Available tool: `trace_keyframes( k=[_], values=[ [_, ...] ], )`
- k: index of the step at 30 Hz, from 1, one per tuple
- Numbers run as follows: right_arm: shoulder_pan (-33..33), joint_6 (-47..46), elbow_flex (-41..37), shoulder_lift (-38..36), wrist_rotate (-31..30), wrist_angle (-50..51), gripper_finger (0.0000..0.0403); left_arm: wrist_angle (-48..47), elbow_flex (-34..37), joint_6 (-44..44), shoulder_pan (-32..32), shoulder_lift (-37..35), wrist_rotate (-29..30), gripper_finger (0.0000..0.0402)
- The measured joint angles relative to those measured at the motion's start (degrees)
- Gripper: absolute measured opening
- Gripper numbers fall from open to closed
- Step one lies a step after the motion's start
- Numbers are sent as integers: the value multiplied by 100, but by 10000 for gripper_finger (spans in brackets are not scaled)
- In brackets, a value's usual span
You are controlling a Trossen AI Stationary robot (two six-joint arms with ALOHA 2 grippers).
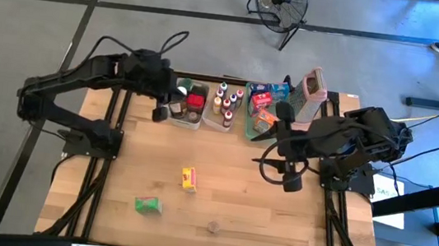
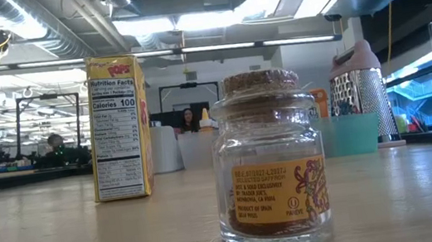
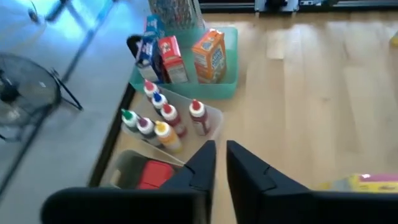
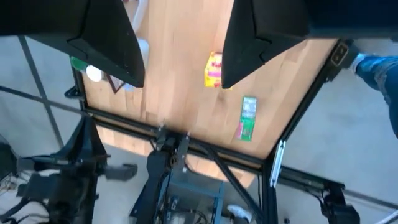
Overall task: Pick & Place Kitchen Items
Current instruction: Put the yellow cereal box into the green bin
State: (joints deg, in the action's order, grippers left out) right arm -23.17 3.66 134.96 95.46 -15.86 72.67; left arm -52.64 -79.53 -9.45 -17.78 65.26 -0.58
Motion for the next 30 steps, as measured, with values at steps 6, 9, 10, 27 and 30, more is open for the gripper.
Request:
trace_keyframes(
  k=[6, 9, 10, 27, 30],
  values=[
    [-7, -303, 0, 0, 10, 461, 262, -38, 0, 578, 373, 126, -210, 102],
    [-14, -691, -2, 0, 115, 519, 286, -38, 0, 571, 676, 210, -306, 140],
    [-15, -882, -1, 0, 140, 516, 292, -32, 0, 487, 781, 234, -312, 150],
    [-594, -3167, -7, 736, 923, 688, 305, -881, 46, -1132, 1926, 257, -313, 185],
    [-713, -3790, -7, 959, 922, 462, 305, -1494, 46, -1167, 1963, 258, -310, 187]
  ],
)
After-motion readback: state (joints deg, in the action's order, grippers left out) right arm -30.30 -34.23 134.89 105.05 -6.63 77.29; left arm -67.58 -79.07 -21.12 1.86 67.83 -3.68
